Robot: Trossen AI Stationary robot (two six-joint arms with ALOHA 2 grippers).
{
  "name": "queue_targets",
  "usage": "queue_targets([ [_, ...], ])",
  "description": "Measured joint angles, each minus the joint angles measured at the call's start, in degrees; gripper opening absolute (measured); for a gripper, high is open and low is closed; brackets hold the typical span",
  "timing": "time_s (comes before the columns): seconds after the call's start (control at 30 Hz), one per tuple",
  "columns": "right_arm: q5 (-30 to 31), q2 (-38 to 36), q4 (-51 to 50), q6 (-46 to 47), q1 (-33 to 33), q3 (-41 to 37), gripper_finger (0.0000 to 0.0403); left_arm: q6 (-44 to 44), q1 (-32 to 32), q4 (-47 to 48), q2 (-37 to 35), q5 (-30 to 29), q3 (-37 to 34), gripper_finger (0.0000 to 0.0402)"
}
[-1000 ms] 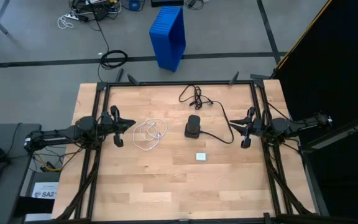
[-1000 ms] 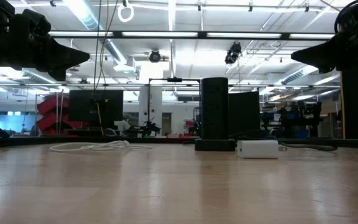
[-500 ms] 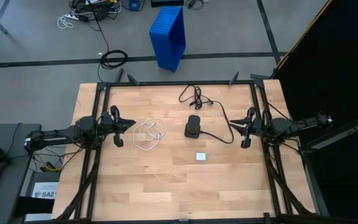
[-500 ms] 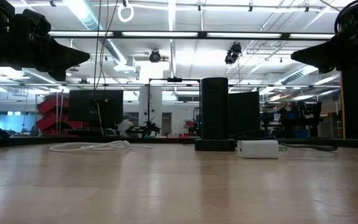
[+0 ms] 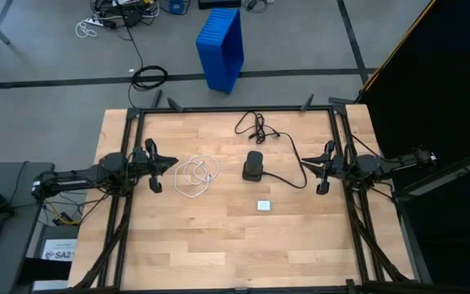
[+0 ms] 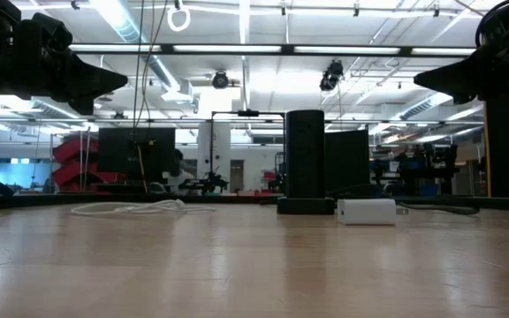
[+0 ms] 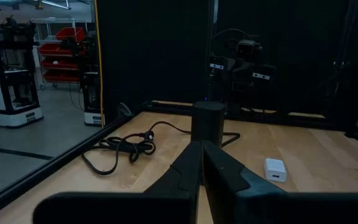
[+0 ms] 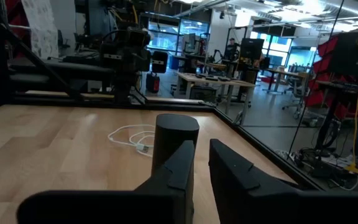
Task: Insert USB
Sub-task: Return to Home Position
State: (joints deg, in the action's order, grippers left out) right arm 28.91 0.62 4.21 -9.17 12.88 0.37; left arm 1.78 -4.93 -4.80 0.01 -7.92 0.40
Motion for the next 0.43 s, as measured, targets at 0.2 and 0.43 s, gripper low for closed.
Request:
queue_targets([
  [0.2,0.0,0.0,0.0,0.0,0.0,0.0,0.0038,0.0,0.0,0.0,0.0,0.0,0.0,0.0001],
  [0.43,0.0,0.0,0.0,0.0,0.0,0.0,0.0047,0.0,0.0,0.0,0.0,0.0,0.0,0.0001],
])
